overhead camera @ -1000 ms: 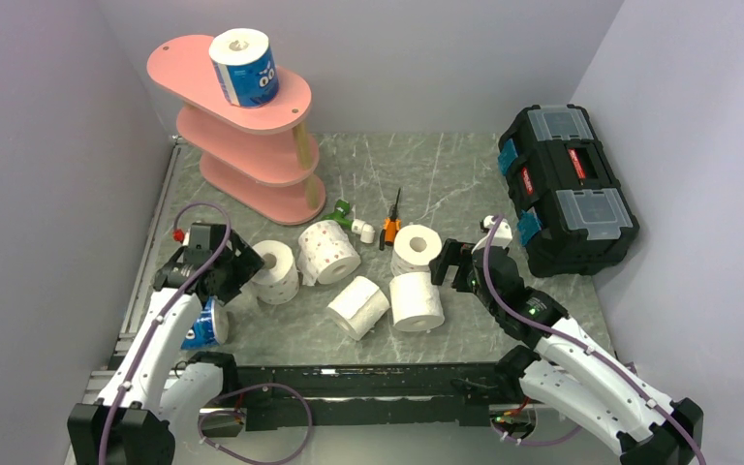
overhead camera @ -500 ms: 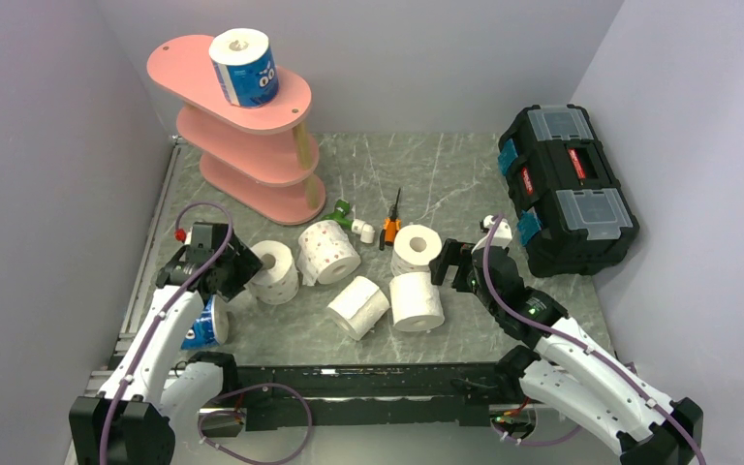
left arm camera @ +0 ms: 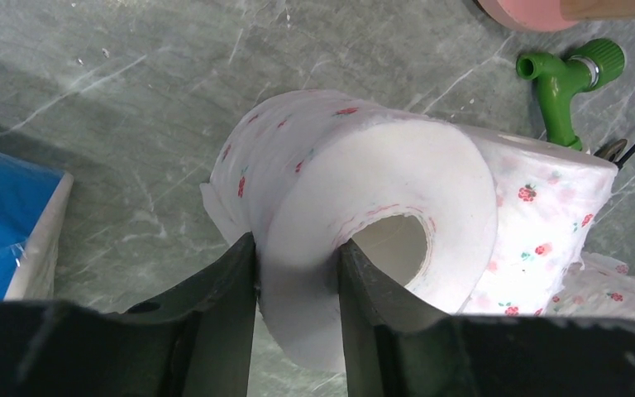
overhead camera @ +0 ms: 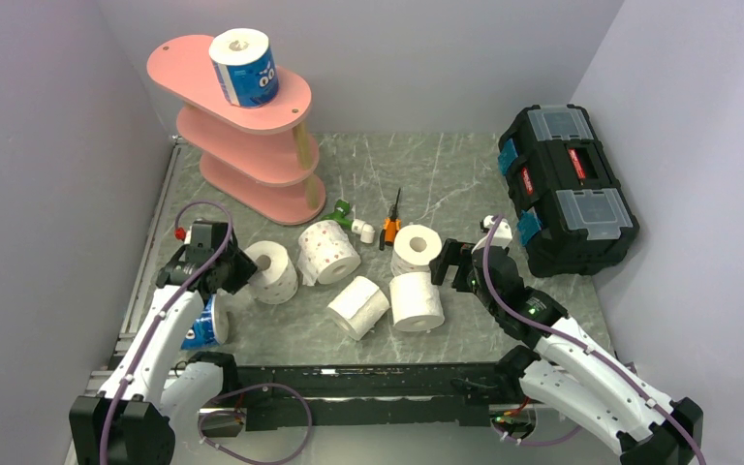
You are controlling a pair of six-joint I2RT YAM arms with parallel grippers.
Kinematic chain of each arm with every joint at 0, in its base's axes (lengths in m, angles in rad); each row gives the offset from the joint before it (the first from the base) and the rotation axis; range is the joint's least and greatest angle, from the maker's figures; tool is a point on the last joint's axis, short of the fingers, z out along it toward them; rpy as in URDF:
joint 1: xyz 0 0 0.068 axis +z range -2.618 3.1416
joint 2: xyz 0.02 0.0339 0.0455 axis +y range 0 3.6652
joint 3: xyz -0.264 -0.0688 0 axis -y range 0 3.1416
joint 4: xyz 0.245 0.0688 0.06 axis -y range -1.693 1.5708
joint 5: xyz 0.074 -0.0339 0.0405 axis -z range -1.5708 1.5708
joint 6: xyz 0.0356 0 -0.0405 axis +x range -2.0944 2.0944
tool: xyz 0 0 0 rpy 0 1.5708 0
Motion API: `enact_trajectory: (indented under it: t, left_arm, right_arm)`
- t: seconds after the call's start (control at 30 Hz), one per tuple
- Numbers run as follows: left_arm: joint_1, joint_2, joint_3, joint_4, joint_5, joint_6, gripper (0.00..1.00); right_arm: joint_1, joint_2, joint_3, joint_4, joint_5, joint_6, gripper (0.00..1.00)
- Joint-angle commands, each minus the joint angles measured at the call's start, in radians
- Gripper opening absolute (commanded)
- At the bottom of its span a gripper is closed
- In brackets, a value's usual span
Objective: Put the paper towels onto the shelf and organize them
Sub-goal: Pick up the paper towel from the center of the board.
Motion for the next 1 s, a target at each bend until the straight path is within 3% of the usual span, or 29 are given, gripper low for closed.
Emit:
enact_trajectory:
  t: [0.0,0.5,0.97]
  left_arm:
    - [0.004,-0.005,-0.002,-0.016,-0.009,-0.003,0.29]
    - [0.004,-0.073,0.234,-0.129,-0.069,0.009,0.25]
    - [0.015,0.122,0.593,-0.092,-0.131,0.007,0.26]
  right_arm:
    - [-0.002,0.001,-0.002,0.026,0.02,0.006,0.99]
    - [-0.002,-0.004,0.002,0.027,0.018,0.006,0.99]
    - [0.0,-0.015,-0.001,0.022,0.02,0.005,0.99]
